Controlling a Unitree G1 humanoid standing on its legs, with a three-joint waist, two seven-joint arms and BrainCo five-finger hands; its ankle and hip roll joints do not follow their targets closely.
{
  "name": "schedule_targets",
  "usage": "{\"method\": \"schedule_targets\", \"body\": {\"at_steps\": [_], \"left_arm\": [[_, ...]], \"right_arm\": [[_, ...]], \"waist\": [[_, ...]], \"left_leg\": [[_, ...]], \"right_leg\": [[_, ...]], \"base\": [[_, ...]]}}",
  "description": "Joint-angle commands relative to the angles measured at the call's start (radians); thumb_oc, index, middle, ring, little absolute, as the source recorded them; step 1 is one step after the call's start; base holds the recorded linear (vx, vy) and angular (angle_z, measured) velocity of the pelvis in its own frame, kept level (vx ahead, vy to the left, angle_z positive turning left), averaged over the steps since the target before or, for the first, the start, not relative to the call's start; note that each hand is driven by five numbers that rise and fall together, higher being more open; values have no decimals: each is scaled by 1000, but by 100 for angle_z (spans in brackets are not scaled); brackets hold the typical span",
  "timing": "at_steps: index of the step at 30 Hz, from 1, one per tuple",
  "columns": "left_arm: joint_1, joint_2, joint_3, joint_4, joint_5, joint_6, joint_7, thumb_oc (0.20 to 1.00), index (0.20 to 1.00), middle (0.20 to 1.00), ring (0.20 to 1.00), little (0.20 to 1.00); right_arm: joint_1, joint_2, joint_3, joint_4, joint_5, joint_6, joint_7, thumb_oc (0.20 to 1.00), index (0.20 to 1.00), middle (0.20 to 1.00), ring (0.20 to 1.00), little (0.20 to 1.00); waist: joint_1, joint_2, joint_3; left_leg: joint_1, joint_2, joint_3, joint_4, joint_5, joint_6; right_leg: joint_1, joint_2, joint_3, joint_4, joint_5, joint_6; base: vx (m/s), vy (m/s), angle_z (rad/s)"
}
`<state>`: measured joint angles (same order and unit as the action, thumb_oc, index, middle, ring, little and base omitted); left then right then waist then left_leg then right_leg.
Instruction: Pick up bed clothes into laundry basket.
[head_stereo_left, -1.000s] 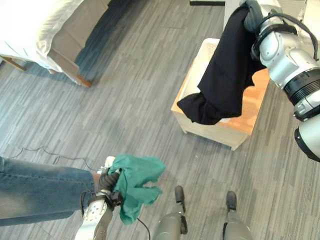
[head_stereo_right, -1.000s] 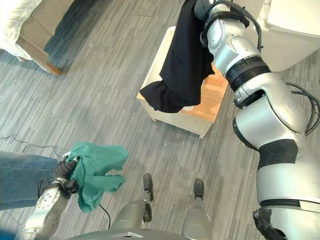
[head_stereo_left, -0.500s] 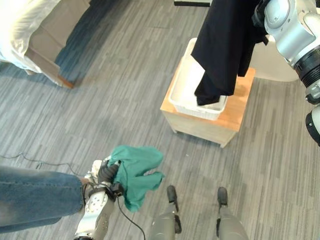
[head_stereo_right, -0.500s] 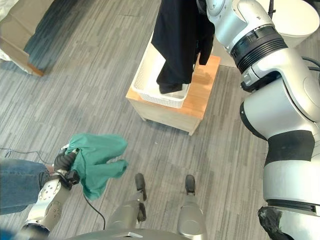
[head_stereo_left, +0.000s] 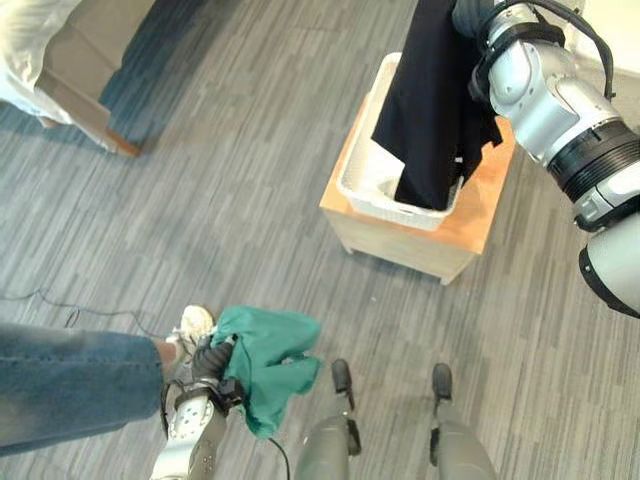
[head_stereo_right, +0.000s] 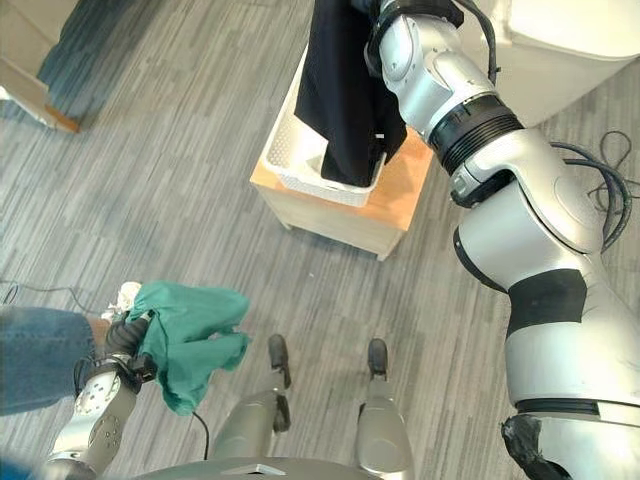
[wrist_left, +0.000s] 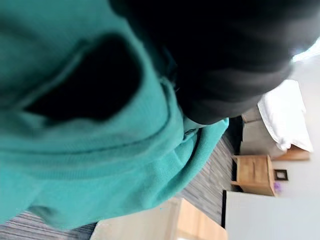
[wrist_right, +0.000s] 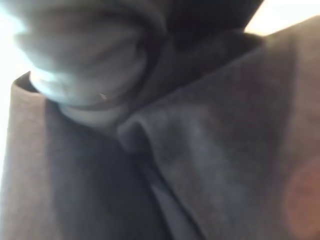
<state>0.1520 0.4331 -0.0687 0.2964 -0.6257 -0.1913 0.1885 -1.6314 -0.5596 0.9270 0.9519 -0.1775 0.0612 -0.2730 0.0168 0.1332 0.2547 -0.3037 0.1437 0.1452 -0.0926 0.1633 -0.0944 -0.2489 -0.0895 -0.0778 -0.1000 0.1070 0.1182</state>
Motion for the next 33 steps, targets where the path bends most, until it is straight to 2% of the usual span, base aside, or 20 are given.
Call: {"method": "schedule_targets", "body": {"at_steps": [1, 9, 15, 21, 23, 24, 25, 26, 33], "left_arm": [[-64, 48, 26, -47, -31, -69, 11, 200, 200, 200, 200, 200], [-78, 46, 13, -56, -19, -74, 25, 200, 200, 200, 200, 200], [-75, 38, 25, -66, -5, -75, 46, 200, 200, 200, 200, 200], [-103, 22, -2, -61, -7, -74, 57, 200, 200, 200, 200, 200], [-109, 17, -8, -53, -13, -77, 57, 200, 200, 200, 200, 200], [-110, 17, -8, -50, -13, -76, 56, 200, 200, 200, 200, 200], [-110, 17, -8, -50, -13, -76, 56, 200, 200, 200, 200, 200], [-114, 18, -9, -45, -13, -75, 54, 200, 200, 200, 200, 200], [-112, 19, -13, -42, -2, -72, 43, 200, 200, 200, 200, 200]], "right_arm": [[-159, -5, 48, 54, -58, -13, -26, 200, 200, 200, 200, 200], [-155, -20, 66, 121, -67, -6, -22, 200, 200, 200, 200, 200], [-159, -13, 77, 102, -73, -3, -23, 200, 200, 200, 200, 200], [-126, 23, 75, 110, -69, -7, -18, 200, 200, 200, 200, 200], [-92, 50, 86, 144, -74, -7, 15, 200, 200, 200, 200, 200], [-86, 66, 91, 166, -72, -7, 33, 376, 376, 376, 376, 376], [-86, 66, 91, 166, -72, -7, 33, 376, 376, 376, 376, 376], [-73, 83, 96, 184, -74, -5, 52, 1000, 1000, 1000, 1000, 1000], [-58, 85, 102, 210, -76, -8, 73, 1000, 1000, 1000, 1000, 1000]], "waist": [[13, -53, 49], [27, -47, 93], [36, -66, 124], [37, -68, 146], [42, -62, 156], [43, -60, 158], [42, -60, 158], [45, -57, 161], [41, -48, 167]], "left_leg": [[48, -23, -30, 5, -12, -47], [-5, -29, -52, 5, 1, -49], [-39, -23, -51, 5, 7, -52], [-49, -21, -58, 5, 13, -55], [-50, -24, -64, 5, 14, -54], [-50, -25, -68, 5, 14, -54], [-50, -25, -68, 5, 14, -54], [-50, -26, -70, 5, 15, -54], [-37, -34, -70, 5, 9, -53]], "right_leg": [[-27, 40, 27, 55, -89, -33], [-88, 35, 10, 95, -92, -36], [-132, 45, 8, 111, -80, -37], [-139, 45, 1, 118, -79, -38], [-136, 45, -1, 121, -81, -41], [-136, 44, -1, 120, -81, -42], [-136, 44, -2, 120, -81, -42], [-136, 44, -1, 120, -80, -42], [-122, 36, 0, 115, -78, -42]], "base": [[-32, -10, 12], [-58, 4, 14], [-42, 5, 0], [-19, 0, 0], [-13, 6, 2], [0, 0, 0], [0, 0, 0], [0, 0, 0], [-1, 19, 4]]}}
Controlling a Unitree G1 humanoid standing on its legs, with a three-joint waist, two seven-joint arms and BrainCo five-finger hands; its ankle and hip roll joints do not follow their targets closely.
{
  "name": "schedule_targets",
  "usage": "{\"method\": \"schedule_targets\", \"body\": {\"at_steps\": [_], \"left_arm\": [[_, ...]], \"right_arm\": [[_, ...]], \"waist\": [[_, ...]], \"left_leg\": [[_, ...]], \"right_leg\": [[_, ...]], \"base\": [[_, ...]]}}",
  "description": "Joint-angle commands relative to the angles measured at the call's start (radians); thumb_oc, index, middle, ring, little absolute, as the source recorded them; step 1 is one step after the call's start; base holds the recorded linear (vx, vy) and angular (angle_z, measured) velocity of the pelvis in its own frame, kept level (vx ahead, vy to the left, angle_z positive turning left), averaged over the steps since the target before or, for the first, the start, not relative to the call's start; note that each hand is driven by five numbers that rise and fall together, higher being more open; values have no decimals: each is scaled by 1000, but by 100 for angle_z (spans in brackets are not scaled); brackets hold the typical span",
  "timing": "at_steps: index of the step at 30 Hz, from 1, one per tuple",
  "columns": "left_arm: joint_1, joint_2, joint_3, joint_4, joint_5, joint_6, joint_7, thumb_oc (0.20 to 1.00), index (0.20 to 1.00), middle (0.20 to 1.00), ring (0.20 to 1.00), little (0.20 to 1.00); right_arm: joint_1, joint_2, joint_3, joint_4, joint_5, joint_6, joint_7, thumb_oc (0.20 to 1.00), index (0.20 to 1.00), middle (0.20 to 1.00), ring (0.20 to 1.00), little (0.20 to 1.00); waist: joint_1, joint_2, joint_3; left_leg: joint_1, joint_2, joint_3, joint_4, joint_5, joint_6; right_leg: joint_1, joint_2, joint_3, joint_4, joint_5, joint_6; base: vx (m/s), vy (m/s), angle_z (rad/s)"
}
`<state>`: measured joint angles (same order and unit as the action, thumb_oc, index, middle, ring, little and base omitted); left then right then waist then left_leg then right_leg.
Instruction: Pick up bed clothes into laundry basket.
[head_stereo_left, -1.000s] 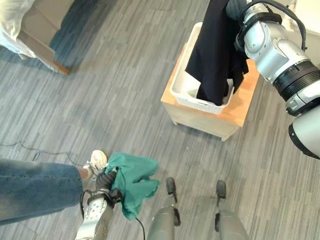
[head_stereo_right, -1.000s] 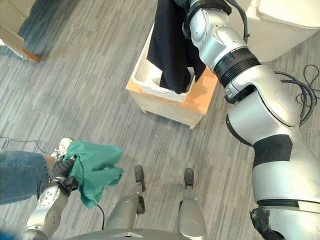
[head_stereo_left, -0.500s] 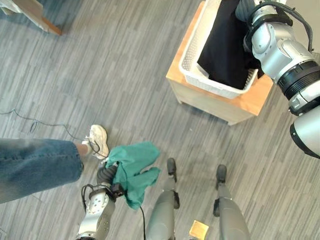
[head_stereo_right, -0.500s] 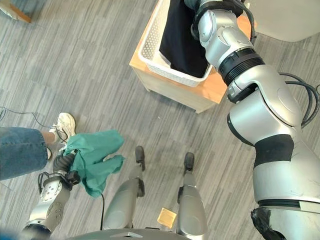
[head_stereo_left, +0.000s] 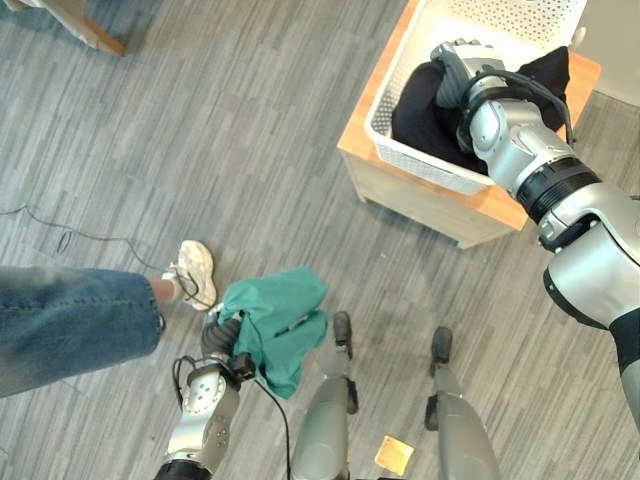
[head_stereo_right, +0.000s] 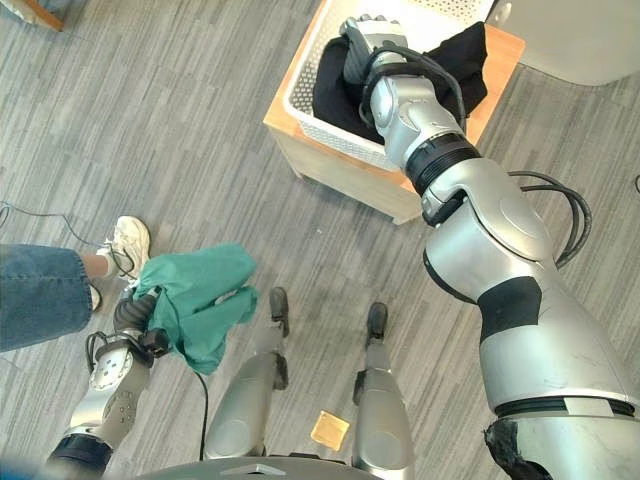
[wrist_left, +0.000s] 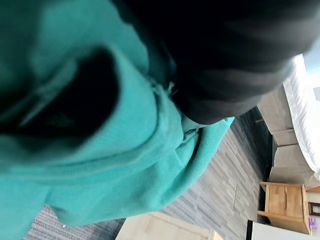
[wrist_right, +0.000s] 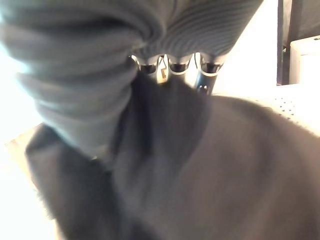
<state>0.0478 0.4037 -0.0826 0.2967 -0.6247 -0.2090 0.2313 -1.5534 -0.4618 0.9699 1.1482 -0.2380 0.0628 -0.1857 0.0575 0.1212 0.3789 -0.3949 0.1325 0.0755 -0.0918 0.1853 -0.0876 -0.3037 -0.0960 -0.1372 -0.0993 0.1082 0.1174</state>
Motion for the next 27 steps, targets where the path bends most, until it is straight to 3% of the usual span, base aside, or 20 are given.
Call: {"method": "schedule_targets", "body": {"at_steps": [1, 9, 11, 14, 17, 19, 21, 22, 23, 24, 25, 26, 27], "left_arm": [[-8, 49, 1, -43, -3, -54, 0, 200, 200, 200, 200, 200], [-31, 57, -35, -45, -2, -52, -24, 200, 200, 200, 200, 200], [-40, 53, -63, -41, 5, -41, -48, 200, 200, 200, 200, 200], [-52, 61, -76, -33, 8, -36, -61, 200, 200, 200, 200, 200], [-62, 55, -78, -30, 8, -27, -65, 200, 200, 200, 200, 200], [-60, 35, -69, -25, 9, -9, -64, 200, 200, 200, 200, 200], [-55, 34, -65, -24, 5, 1, -69, 200, 200, 200, 200, 200], [-27, 23, -46, -35, 9, 20, -83, 200, 200, 200, 200, 200], [-26, 24, -47, -36, 9, 20, -83, 200, 200, 200, 200, 200], [-16, 2, -34, -40, 26, 39, -97, 200, 200, 200, 200, 200], [-8, -7, -32, -48, 36, 47, -103, 200, 200, 200, 200, 200], [-4, -4, -38, -50, 36, 47, -103, 200, 200, 200, 200, 200], [4, -11, -30, -54, 65, 57, -110, 200, 200, 200, 200, 200]], "right_arm": [[-136, -14, 59, 13, -15, -9, -14, 1000, 1000, 1000, 1000, 1000], [-152, -69, 41, 8, -18, -8, -17, 1000, 1000, 1000, 1000, 1000], [-79, -102, -92, -68, 145, -38, -25, 1000, 1000, 1000, 1000, 1000], [-55, -102, -114, -105, 183, -51, -10, 1000, 1000, 1000, 1000, 1000], [56, -140, -228, -251, 311, -80, -23, 1000, 1000, 1000, 1000, 1000], [274, -176, -367, -553, 414, -134, -28, 1000, 1000, 1000, 1000, 1000], [344, -194, -400, -640, 424, -133, -9, 1000, 1000, 1000, 1000, 1000], [589, -209, -523, -855, 523, -172, 44, 1000, 1000, 1000, 1000, 1000], [592, -209, -525, -857, 523, -171, 44, 1000, 1000, 1000, 1000, 1000], [842, -180, -622, -1009, 598, -207, 108, 1000, 1000, 1000, 1000, 1000], [983, -157, -667, -1091, 623, -215, 150, 1000, 1000, 1000, 1000, 1000], [1001, -158, -677, -1104, 622, -210, 152, 1000, 1000, 1000, 1000, 1000], [1171, -166, -723, -1194, 638, -204, 219, 1000, 1000, 1000, 1000, 1000]], "waist": [[0, -36, 44], [-7, -12, 8], [-13, 8, -16], [-15, 11, -39], [-29, 11, -67], [-67, 6, -99], [-73, 1, -115], [-107, -6, -140], [-105, -7, -141], [-145, -7, -162], [-163, -9, -177], [-157, -11, -181], [-188, -13, -212]], "left_leg": [[55, -23, 0, 5, -13, -60], [98, -44, 1, 5, -27, -51], [132, -55, -9, 5, -39, -45], [145, -59, -9, 5, -43, -39], [187, -59, -2, 5, -61, -28], [241, -55, 24, 5, -88, -18], [250, -55, 31, 5, -92, -13], [284, -52, 54, 5, -107, -4], [284, -52, 55, 5, -107, -3], [312, -52, 72, 5, -120, 6], [330, -51, 81, 5, -128, 9], [333, -51, 82, 5, -129, 9], [356, -51, 95, 5, -141, 12]], "right_leg": [[-67, 42, 59, 114, -79, -41], [-24, 24, 63, 119, -90, -35], [16, 10, 53, 118, -99, -30], [30, 8, 52, 112, -95, -29], [70, 4, 56, 101, -93, -26], [115, 2, 69, 85, -92, -19], [121, 3, 75, 79, -87, -19], [144, 1, 92, 78, -88, -16], [144, 1, 93, 78, -88, -16], [161, 0, 107, 78, -90, -12], [172, -1, 117, 77, -92, -9], [175, -1, 118, 76, -92, -9], [188, -3, 131, 69, -92, -3]], "base": [[0, 0, 0], [12, 27, 2], [39, 63, 11], [25, 42, 7], [72, 70, 0], [101, 80, -9], [80, 52, -13], [93, 52, -28], [101, 80, -33], [66, 62, -35], [69, 63, -44], [73, 55, -39], [59, 48, -36]]}}
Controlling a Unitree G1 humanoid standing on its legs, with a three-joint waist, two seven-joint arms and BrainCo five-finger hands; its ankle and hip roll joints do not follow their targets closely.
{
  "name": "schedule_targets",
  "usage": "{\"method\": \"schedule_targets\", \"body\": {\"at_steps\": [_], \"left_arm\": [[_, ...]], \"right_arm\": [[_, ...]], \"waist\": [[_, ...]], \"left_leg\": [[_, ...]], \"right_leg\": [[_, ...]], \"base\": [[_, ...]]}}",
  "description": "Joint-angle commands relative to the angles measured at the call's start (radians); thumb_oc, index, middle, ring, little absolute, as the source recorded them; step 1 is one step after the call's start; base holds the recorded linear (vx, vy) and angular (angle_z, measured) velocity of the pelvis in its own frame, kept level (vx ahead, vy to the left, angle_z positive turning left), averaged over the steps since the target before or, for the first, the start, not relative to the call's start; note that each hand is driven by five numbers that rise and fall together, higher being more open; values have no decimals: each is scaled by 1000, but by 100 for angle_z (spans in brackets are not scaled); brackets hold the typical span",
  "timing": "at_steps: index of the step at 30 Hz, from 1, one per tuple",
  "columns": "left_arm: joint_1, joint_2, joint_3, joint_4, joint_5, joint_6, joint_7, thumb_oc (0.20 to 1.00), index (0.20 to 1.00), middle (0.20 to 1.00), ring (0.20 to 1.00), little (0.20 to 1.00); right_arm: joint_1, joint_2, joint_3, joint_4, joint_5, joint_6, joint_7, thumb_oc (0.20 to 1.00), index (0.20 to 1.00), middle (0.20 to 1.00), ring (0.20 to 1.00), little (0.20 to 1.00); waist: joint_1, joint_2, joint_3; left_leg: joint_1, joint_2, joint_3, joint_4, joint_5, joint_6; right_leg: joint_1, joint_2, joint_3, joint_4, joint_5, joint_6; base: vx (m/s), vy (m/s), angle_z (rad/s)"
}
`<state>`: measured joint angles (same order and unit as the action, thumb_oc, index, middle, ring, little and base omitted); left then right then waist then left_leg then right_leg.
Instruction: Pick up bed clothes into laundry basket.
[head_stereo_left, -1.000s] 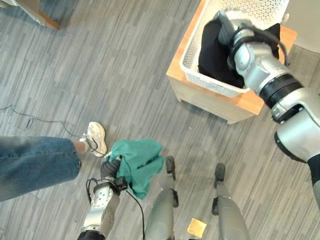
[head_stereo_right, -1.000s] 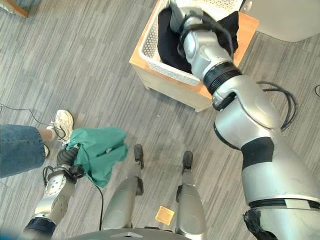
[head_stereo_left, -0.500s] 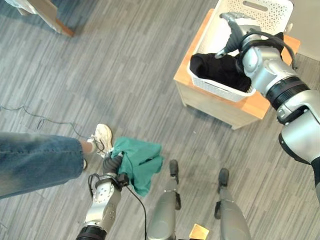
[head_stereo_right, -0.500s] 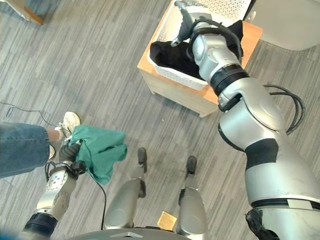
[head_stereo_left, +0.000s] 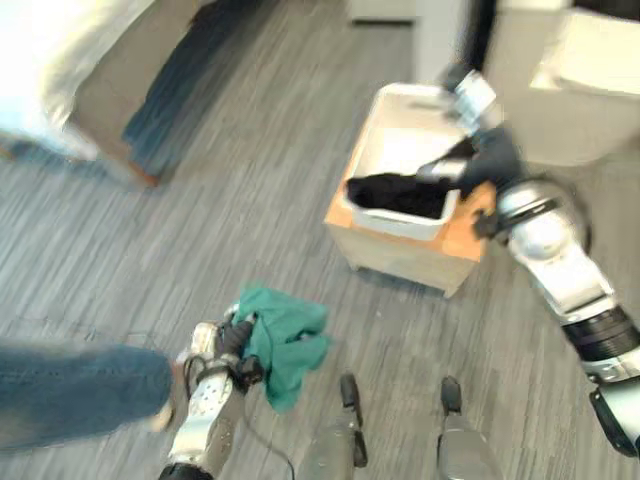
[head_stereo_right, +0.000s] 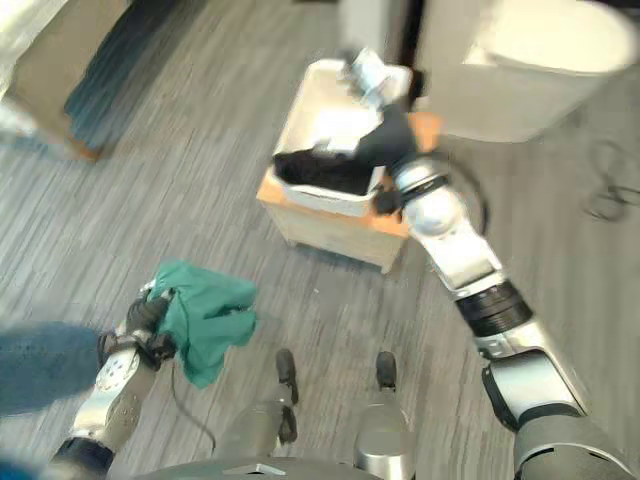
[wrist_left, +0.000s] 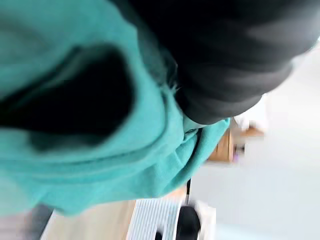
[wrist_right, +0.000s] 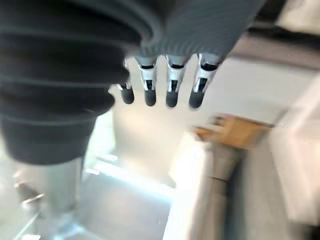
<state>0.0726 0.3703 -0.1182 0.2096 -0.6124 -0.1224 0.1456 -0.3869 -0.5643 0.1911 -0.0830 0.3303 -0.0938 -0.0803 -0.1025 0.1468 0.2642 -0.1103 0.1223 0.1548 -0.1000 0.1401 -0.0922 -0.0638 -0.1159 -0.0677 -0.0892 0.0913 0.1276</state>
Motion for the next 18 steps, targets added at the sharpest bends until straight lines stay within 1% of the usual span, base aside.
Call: {"method": "schedule_targets", "body": {"at_steps": [1, 3, 4, 5, 6, 7, 8, 9, 10, 11, 12, 14, 15, 16, 17, 18], "left_arm": [[-21, 20, 12, 28, 75, -22, -33, 200, 200, 200, 200, 200], [-5, 15, 26, 20, 91, -17, -46, 200, 200, 200, 200, 200], [-4, 15, 24, 19, 91, -16, -46, 200, 200, 200, 200, 200], [3, 14, 32, 12, 110, -13, -52, 200, 200, 200, 200, 200], [13, 13, 36, 4, 109, -13, -55, 200, 200, 200, 200, 200], [29, 11, 52, -7, 124, -9, -61, 200, 200, 200, 200, 200], [31, 12, 50, -8, 124, -9, -61, 200, 200, 200, 200, 200], [28, 25, 61, -24, 133, -5, -73, 200, 200, 200, 200, 200], [29, 26, 60, -24, 133, -5, -73, 200, 200, 200, 200, 200], [11, 39, 62, -36, 136, -5, -79, 200, 200, 200, 200, 200], [9, 45, 61, -35, 142, -5, -78, 200, 200, 200, 200, 200], [-33, 85, 54, -52, 154, -10, -89, 200, 200, 200, 200, 200], [-34, 86, 53, -51, 153, -10, -89, 200, 200, 200, 200, 200], [-55, 102, 50, -64, 147, -12, -95, 200, 200, 200, 200, 200], [-124, 168, 32, -93, 132, -21, -106, 200, 200, 200, 200, 200], [-126, 169, 32, -92, 132, -22, -107, 200, 200, 200, 200, 200]], "right_arm": [[95, -73, 24, 13, 81, -42, 148, 1000, 1000, 1000, 1000, 1000], [194, -100, -18, -33, 73, -36, 176, 1000, 1000, 1000, 1000, 1000], [200, -101, -22, -38, 73, -34, 177, 1000, 1000, 1000, 1000, 1000], [261, -105, -52, -44, 73, -28, 188, 1000, 1000, 1000, 1000, 1000], [316, -102, -79, -58, 84, -27, 193, 1000, 1000, 1000, 1000, 1000], [415, -75, -117, -57, 108, -21, 217, 1000, 1000, 1000, 1000, 1000], [420, -74, -120, -60, 108, -19, 218, 1000, 1000, 1000, 1000, 1000], [482, -63, -142, -60, 95, -13, 232, 1000, 1000, 1000, 1000, 1000], [486, -62, -144, -63, 95, -11, 232, 1000, 1000, 1000, 1000, 1000], [518, -47, -148, -69, 98, -5, 246, 1000, 1000, 1000, 1000, 1000], [522, -43, -146, -67, 95, -4, 249, 1000, 1000, 1000, 1000, 1000], [519, -46, -148, -58, 83, -5, 242, 1000, 1000, 1000, 1000, 1000], [519, -45, -148, -58, 83, -4, 242, 1000, 1000, 1000, 1000, 1000], [519, -48, -153, -65, 83, -7, 242, 1000, 1000, 1000, 1000, 1000], [514, -45, -150, -64, 101, -12, 239, 1000, 1000, 1000, 1000, 1000], [514, -43, -151, -64, 101, -12, 239, 1000, 1000, 1000, 1000, 1000]], "waist": [[-47, -43, -111], [-67, -49, -132], [-65, -49, -134], [-81, -53, -139], [-86, -55, -146], [-108, -58, -158], [-105, -58, -160], [-127, -60, -167], [-124, -60, -168], [-138, -60, -176], [-139, -61, -180], [-150, -60, -185], [-150, -61, -184], [-154, -60, -187], [-162, -57, -192], [-161, -58, -191]], "left_leg": [[85, -39, 26, 13, -103, 16], [98, -38, 35, 13, -110, 18], [98, -38, 36, 13, -111, 19], [104, -38, 41, 13, -114, 20], [110, -38, 49, 13, -117, 22], [120, -39, 67, 13, -124, 25], [120, -39, 68, 13, -125, 25], [128, -40, 81, 13, -127, 27], [129, -41, 83, 13, -127, 27], [135, -43, 94, 13, -129, 29], [136, -43, 95, 13, -130, 29], [142, -43, 99, 13, -130, 29], [143, -43, 99, 13, -130, 29], [146, -44, 99, 13, -131, 30], [155, -46, 98, 13, -133, 30], [155, -47, 99, 13, -133, 30]], "right_leg": [[-43, 18, 69, 53, -74, -10], [-37, 17, 79, 42, -68, -5], [-36, 17, 80, 41, -67, -5], [-35, 17, 88, 38, -62, -2], [-33, 17, 93, 35, -59, 0], [-33, 16, 112, 27, -49, 6], [-33, 16, 113, 26, -49, 6], [-36, 16, 127, 26, -41, 11], [-36, 16, 129, 26, -41, 12], [-39, 14, 139, 28, -36, 17], [-39, 13, 141, 28, -35, 18], [-34, 11, 147, 30, -34, 20], [-33, 11, 147, 30, -34, 20], [-31, 10, 147, 31, -34, 20], [-22, 9, 147, 34, -36, 22], [-23, 9, 147, 34, -36, 22]], "base": [[60, 52, -25], [14, 16, -27], [-2, 14, -30], [-11, 15, -39], [-21, 34, -27], [-14, 26, -13], [-31, 44, -1], [-22, 25, -10], [-43, 53, -40], [-22, 30, -47], [-31, 32, -44], [-15, 16, -10], [-12, 22, -6], [-10, 19, -5], [0, 0, 0], [9, 19, 6]]}}
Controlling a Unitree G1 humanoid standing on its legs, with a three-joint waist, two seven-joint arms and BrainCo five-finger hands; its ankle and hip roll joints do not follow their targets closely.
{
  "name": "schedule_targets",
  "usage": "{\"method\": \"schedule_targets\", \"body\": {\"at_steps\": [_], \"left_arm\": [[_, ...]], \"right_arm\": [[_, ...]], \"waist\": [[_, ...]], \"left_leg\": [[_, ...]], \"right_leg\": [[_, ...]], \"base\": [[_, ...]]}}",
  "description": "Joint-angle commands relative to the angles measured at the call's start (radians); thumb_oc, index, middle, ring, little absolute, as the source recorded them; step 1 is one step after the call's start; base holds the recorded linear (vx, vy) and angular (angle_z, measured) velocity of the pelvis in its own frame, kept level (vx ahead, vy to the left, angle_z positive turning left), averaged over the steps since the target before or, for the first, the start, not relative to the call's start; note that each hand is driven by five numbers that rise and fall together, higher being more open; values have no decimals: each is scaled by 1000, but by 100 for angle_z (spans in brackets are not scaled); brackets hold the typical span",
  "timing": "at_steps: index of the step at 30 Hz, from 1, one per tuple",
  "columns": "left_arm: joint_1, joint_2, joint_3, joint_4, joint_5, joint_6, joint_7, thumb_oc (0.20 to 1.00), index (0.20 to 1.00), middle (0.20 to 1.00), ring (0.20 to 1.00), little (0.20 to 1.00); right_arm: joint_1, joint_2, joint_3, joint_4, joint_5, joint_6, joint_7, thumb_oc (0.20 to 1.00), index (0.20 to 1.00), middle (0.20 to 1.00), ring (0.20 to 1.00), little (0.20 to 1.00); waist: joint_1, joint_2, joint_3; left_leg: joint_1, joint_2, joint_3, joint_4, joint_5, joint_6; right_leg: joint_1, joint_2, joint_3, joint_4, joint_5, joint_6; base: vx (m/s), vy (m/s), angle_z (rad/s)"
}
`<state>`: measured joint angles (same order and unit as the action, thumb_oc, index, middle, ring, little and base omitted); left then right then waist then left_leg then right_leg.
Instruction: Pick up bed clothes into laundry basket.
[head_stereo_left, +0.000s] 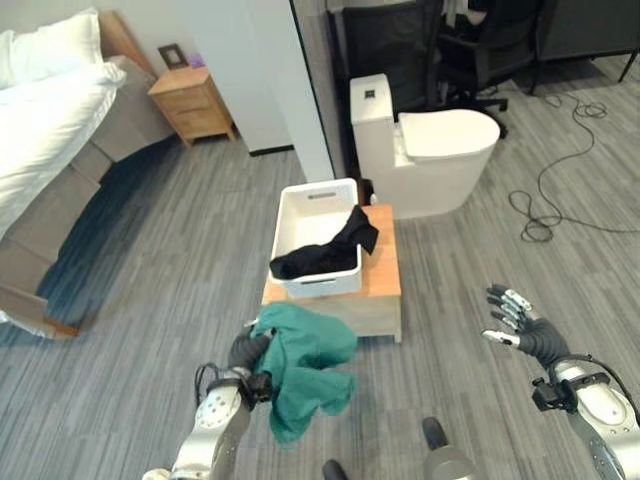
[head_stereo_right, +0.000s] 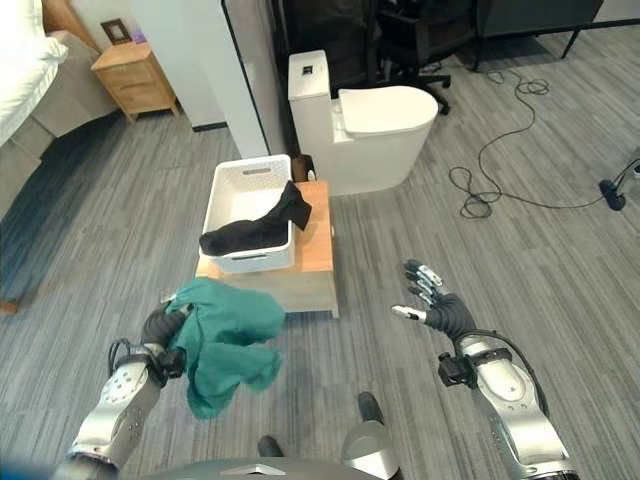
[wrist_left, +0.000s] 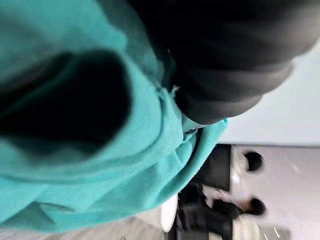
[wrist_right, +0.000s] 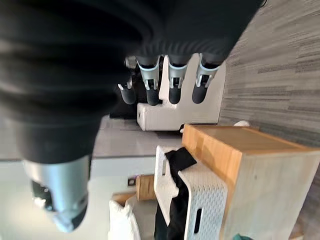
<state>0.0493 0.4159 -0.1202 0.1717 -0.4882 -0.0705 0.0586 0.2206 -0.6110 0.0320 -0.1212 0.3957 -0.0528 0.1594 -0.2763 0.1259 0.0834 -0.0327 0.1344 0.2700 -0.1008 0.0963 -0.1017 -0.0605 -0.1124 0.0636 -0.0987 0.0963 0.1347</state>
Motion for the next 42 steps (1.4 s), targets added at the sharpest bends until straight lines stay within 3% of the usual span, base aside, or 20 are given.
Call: {"method": "schedule_targets", "body": {"at_steps": [1, 6, 10, 12, 17, 21, 28, 35, 42], "left_arm": [[-148, 167, 24, -67, 4, -85, -25, 200, 200, 200, 200, 200], [-365, 288, -21, -9, -23, -120, 15, 200, 200, 200, 200, 200], [-672, 410, -124, 250, -5, -118, 56, 200, 200, 200, 200, 200], [-864, 432, -176, 421, -106, -123, 54, 200, 200, 200, 200, 200], [-1033, 456, -189, 568, -228, -141, 61, 200, 200, 200, 200, 200], [-1244, 538, -285, 742, -178, -127, 79, 200, 200, 200, 200, 200], [-1356, 613, -318, 947, -90, -83, 110, 200, 200, 200, 200, 200], [-1385, 701, -313, 1025, -62, -48, 121, 200, 200, 200, 200, 200], [-1365, 708, -288, 1043, -65, -37, 110, 200, 200, 200, 200, 200]], "right_arm": [[-101, 0, 14, -24, 38, -58, -2, 1000, 1000, 1000, 1000, 1000], [-148, 6, 85, -12, 50, -66, 11, 1000, 1000, 1000, 1000, 1000], [-151, 21, 146, 15, 77, -71, 28, 1000, 1000, 1000, 1000, 1000], [-136, 29, 163, 10, 102, -77, 30, 1000, 1000, 1000, 1000, 1000], [-112, 32, 146, 6, 119, -84, 27, 1000, 1000, 1000, 1000, 1000], [-55, 30, 105, 10, 109, -86, 21, 1000, 1000, 1000, 1000, 1000], [27, 47, 55, 48, 106, -72, 14, 1000, 1000, 1000, 1000, 1000], [88, 38, 28, 68, 136, -39, 33, 1000, 1000, 1000, 1000, 1000], [80, 13, 44, 76, 142, -40, 51, 1000, 1000, 1000, 1000, 1000]], "waist": [[9, -34, -12], [6, -30, -26], [-12, -17, -16], [-28, -5, -2], [-37, 3, 25], [-48, 14, 51], [-68, 32, 106], [-79, 36, 131], [-99, 62, 169]], "left_leg": [[87, -60, -19, 13, -94, 40], [96, -61, -25, 13, -86, 34], [103, -59, -22, 13, -81, 28], [100, -54, -13, 13, -74, 21], [93, -49, -10, 13, -64, 13], [72, -46, -15, 13, -53, 5], [26, -45, -7, 13, -45, -4], [-14, -29, 11, 13, -36, -20], [-47, -16, 22, 13, -22, -33]], "right_leg": [[-16, 3, 16, 46, -45, 17], [0, 0, 14, 50, -50, 18], [8, 0, 13, 47, -50, 20], [3, 3, 15, 40, -46, 22], [-6, 5, 18, 43, -48, 24], [-21, 5, 6, 47, -48, 23], [-74, 8, 11, 55, -47, 21], [-130, 24, 25, 68, -54, 10], [-179, 39, 37, 97, -68, -3]], "base": [[6, 3, 9], [-2, -7, 4], [-7, -18, 2], [-27, -34, -4], [-1, -11, -6], [19, -19, 4], [19, -7, 1], [44, -58, -7], [45, -58, 0]]}}
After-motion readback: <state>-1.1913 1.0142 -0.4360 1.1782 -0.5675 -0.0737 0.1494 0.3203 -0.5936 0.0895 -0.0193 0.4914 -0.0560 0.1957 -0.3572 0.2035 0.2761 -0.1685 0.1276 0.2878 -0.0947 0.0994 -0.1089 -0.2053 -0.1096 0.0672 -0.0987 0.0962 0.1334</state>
